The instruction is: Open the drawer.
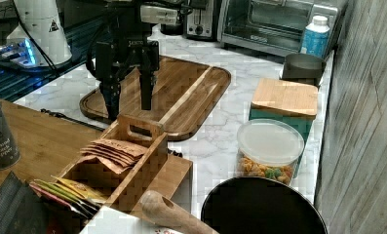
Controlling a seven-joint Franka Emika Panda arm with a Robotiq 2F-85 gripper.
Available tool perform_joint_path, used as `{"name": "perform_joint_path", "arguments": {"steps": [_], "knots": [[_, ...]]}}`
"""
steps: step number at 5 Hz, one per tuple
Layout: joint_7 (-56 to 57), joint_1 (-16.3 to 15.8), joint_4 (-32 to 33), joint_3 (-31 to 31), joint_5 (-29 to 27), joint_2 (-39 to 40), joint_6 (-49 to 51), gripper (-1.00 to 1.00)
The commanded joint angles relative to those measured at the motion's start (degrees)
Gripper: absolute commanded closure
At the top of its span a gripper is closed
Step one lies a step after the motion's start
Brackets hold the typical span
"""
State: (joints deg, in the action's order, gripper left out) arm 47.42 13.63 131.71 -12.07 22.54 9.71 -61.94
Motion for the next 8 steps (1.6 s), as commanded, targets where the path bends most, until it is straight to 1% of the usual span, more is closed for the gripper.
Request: {"name": "perform_joint_path", "arguments": {"steps": [1, 2, 4, 5, 6, 7, 8], "knots": [[-2.3, 1.0, -4.7, -0.9, -1.8, 2.9, -0.9, -1.00], [1.3, 2.5, -5.5, -1.7, -2.3, 4.7, -3.0, -1.00], [1.9, 3.8, -3.8, -3.3, 0.5, 6.0, -8.5, -1.00], [3.4, 5.1, -3.2, -1.8, -1.9, 6.7, -9.5, -1.00], [5.3, 6.8, -3.4, 1.4, -6.3, 7.3, -6.4, -1.00], [8.8, 7.6, -2.3, 4.7, -11.5, 6.7, -5.5, -1.00], [7.8, 6.8, -0.9, 6.1, -13.0, 6.3, -6.1, -1.00]]}}
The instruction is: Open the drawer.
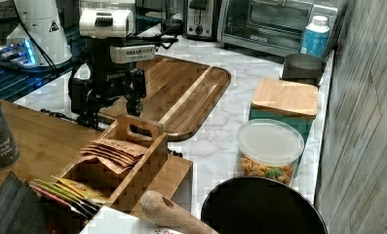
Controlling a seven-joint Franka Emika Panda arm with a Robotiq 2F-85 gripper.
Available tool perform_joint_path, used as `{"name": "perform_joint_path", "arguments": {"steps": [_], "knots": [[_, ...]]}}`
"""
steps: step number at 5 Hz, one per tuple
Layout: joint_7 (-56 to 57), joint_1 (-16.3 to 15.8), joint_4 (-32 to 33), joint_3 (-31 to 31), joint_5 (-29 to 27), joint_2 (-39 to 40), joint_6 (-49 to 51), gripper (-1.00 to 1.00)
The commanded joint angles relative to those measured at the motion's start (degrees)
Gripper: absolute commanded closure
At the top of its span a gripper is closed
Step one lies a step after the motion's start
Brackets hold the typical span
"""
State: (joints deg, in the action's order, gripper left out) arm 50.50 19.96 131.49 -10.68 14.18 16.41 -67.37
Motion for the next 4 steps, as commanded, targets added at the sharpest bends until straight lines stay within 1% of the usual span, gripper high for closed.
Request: {"name": "perform_joint_path", "arguments": {"steps": [1, 2, 3, 4], "knots": [[8.7, 0.7, 0.4, 5.9, -6.2, 0.7, -3.7, -1.00], [11.1, 2.1, 0.5, 9.4, -6.8, 0.9, -3.6, -1.00], [16.7, 4.0, -2.3, 13.7, -12.1, 0.6, 6.9, -1.00], [22.3, 5.2, -0.4, 18.4, -17.0, -1.6, 11.2, -1.00]]}}
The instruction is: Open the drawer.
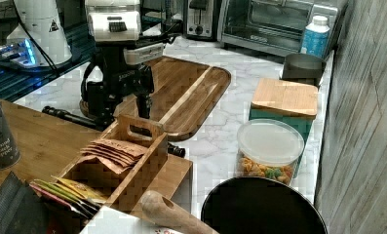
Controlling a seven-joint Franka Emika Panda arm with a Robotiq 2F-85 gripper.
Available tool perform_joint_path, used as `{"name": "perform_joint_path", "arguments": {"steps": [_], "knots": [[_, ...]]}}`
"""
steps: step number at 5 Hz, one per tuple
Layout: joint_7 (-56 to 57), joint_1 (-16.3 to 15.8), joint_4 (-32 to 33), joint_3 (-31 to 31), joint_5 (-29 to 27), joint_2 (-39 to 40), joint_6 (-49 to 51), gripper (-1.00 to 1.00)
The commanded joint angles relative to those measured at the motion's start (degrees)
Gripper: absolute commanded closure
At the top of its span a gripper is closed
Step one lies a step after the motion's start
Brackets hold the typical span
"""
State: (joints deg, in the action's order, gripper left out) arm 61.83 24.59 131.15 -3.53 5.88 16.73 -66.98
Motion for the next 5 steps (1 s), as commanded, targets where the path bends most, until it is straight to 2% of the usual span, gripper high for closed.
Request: {"name": "perform_joint_path", "arguments": {"steps": [1, 2, 3, 4, 5], "knots": [[10.2, -0.4, 3.1, 15.6, -12.7, -4.6, 12.7, -1.00], [0.0, -5.4, 7.5, 17.3, -11.9, -7.8, 10.1, -1.00], [-2.9, -8.2, 9.3, 19.5, -14.2, -9.0, 9.8, -1.00], [-10.7, -12.9, 10.1, 19.5, -12.4, -10.0, 9.9, -1.00], [-13.1, -13.6, 10.4, 21.2, -12.6, -11.5, 12.1, -1.00]]}}
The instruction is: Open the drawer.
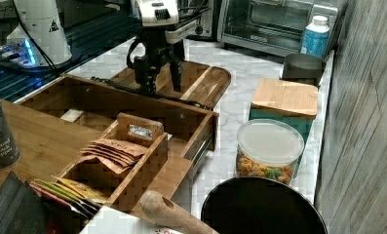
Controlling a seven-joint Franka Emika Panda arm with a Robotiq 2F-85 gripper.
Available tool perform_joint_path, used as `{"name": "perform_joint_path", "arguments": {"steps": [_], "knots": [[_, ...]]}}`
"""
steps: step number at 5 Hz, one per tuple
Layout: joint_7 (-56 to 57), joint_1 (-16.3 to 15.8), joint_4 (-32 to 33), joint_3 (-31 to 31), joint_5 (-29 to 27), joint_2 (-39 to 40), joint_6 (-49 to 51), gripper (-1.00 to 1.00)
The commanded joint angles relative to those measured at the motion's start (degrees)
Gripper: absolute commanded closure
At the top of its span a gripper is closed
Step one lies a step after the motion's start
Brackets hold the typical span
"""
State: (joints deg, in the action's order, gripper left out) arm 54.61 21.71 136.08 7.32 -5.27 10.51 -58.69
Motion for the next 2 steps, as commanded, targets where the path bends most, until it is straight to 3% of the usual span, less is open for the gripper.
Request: {"name": "perform_joint_path", "arguments": {"steps": [1, 2], "knots": [[-8.1, -12.5, 7.4, 11.1, 0.8, -7.7, 1.6, -1.00], [-8.1, -12.4, 7.4, 11.2, 0.8, -7.7, 1.6, -1.00]]}}
